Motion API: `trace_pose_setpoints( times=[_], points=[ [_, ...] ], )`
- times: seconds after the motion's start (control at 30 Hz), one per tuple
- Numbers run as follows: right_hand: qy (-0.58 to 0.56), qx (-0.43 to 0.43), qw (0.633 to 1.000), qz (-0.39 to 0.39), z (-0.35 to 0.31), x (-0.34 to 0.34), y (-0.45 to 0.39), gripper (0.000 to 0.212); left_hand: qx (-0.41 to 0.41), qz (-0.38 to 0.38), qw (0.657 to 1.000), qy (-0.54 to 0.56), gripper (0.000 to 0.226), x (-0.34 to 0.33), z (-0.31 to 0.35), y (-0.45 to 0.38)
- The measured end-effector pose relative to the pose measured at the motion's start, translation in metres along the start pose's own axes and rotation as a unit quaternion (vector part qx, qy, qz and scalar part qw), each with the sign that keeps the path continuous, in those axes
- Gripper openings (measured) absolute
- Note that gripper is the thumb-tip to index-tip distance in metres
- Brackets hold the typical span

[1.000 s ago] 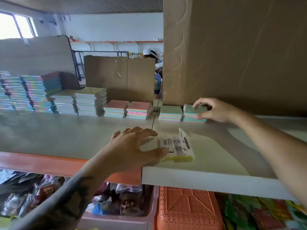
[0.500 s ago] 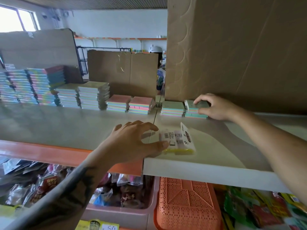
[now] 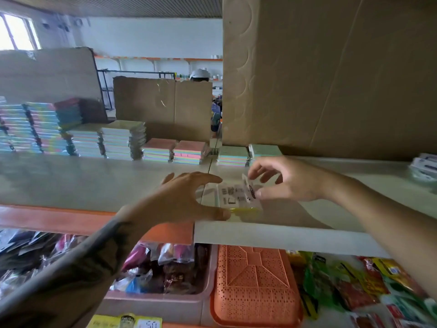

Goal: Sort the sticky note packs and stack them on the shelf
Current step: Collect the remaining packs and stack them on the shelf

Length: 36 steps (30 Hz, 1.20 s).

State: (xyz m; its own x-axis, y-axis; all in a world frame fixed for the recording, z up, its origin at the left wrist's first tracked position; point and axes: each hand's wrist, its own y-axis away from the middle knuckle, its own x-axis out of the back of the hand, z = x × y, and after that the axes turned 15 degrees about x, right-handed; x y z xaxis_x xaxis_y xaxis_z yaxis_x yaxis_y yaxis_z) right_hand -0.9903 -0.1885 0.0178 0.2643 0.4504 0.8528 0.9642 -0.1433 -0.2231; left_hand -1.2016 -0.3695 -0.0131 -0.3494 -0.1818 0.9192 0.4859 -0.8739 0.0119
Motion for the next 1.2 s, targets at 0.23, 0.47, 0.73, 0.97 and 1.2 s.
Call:
trace_pose_setpoints(
  times=[0.23, 0.47, 0.73, 0.97, 1.2],
  points=[
    [0.054, 0.001, 0.999, -0.007, -0.022, -0.026, 0.014, 0.048, -0.023, -0.005, 0.998, 0.056, 0.06, -0.006, 0.008, -0.009],
    [0.054, 0.037, 0.993, 0.098, -0.024, -0.034, 0.016, 0.021, -0.035, 0.042, 0.981, 0.184, 0.048, -0.006, 0.018, -0.006],
    [-0.154, 0.011, 0.956, 0.25, -0.032, -0.04, 0.007, 0.028, -0.049, 0.084, 0.941, 0.324, 0.044, -0.003, 0.027, 0.004],
    [-0.223, -0.013, 0.918, 0.329, -0.044, -0.06, -0.015, 0.026, -0.006, 0.107, 0.869, 0.483, 0.032, -0.005, 0.014, 0.019],
    [-0.336, -0.007, 0.908, 0.251, -0.066, -0.057, -0.049, 0.008, -0.029, 0.112, 0.92, 0.376, 0.086, 0.018, -0.022, 0.05]
  ],
)
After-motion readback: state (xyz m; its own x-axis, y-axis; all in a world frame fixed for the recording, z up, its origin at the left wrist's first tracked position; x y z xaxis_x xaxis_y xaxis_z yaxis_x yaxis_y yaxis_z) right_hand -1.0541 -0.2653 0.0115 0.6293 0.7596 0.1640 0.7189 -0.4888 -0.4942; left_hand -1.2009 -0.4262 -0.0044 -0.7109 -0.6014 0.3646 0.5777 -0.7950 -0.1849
